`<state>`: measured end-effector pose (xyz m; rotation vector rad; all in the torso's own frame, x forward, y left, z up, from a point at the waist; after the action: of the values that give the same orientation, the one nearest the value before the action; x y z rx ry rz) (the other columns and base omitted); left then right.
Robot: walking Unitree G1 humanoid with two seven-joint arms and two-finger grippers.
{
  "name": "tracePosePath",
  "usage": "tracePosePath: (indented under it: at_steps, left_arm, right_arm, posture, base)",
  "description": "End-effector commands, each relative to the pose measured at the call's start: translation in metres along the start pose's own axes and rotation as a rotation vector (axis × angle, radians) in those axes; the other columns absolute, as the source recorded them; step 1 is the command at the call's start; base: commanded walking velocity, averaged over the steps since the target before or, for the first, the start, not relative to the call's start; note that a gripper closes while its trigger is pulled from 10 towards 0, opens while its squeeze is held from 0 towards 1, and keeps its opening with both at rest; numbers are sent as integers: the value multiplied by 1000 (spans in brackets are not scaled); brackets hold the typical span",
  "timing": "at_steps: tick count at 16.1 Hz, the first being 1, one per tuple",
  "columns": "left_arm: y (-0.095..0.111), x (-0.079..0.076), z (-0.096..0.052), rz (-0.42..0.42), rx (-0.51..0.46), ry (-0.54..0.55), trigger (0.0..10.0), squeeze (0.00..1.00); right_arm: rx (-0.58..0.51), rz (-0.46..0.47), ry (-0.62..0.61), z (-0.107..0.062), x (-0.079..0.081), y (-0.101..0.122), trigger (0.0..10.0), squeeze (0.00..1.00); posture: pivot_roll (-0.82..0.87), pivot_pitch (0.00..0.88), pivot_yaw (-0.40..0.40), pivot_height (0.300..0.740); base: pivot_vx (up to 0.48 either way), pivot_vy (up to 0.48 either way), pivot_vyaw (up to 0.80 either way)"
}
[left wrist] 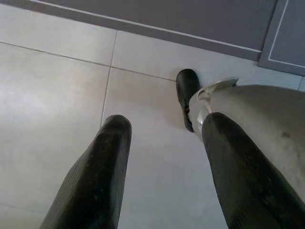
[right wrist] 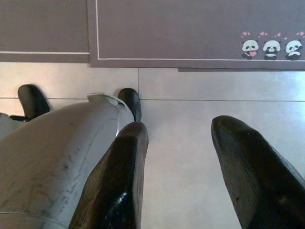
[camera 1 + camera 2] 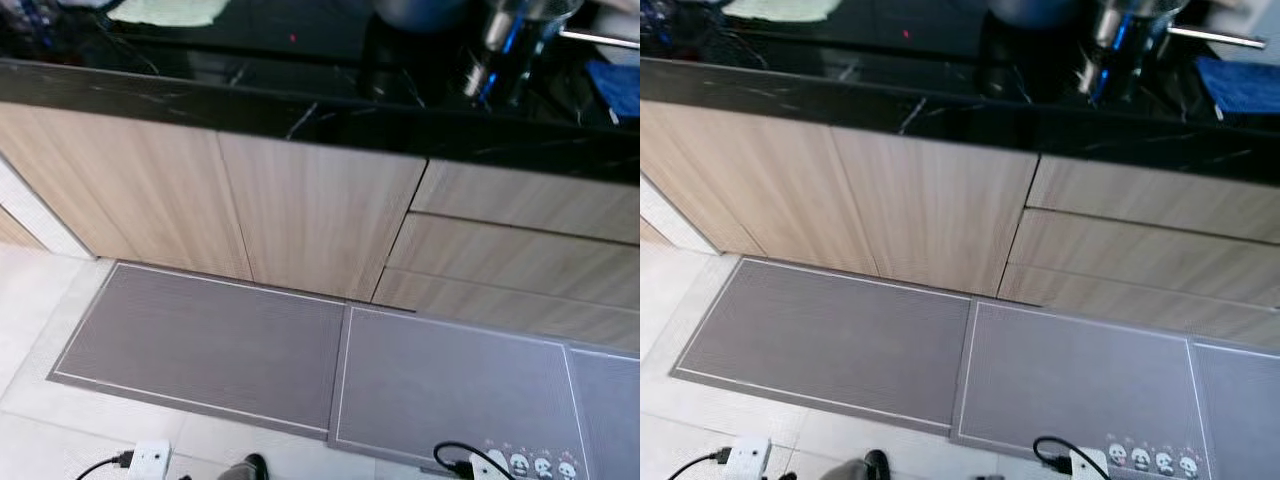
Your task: Kitchen organization
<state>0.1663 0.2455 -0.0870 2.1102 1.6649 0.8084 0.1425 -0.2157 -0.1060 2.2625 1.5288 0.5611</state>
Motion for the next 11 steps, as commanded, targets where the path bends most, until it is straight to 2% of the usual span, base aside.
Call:
tracePosePath:
  at_steps: [1,3,6,11]
  left_arm:
    - [-19,-3,-5,21,70,-21,10000,0]
    - [-19,-3,-5,24,69,-22,10000,0]
    - [-19,-3,-5,35,67,-26,10000,0]
    - [-19,-3,-5,46,66,-29,10000,0]
  right_arm:
    - [13,17,-4,-1,-1,-7,10000,0]
    - [13,24,-4,-1,0,-7,10000,0]
    - [26,21,-3,-1,2,-9,10000,0]
    - [18,20,-5,-1,3,-10,10000,0]
  posture:
    - [36,183,-21,740]
    - [36,178,-17,740]
    - [35,172,-13,740]
    - [36,181,-11,740]
  base:
    - [0,0,0]
    - [0,0,0]
    - [0,-266,-588]
    - [0,-269,0]
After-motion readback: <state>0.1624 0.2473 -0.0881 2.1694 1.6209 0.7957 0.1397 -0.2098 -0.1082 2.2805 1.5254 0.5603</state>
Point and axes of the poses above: a point about 5 cm out from each wrist's last joint towards the gripper, its own z axis pointing out of the wrist towards the gripper, its own y axis along the axis of the wrist's last joint, x = y × z, the point moved 1 cm from there along z, pointing out of the wrist towards the gripper, and after that the axes turned 14 degrees about z, right-handed, at the moved point
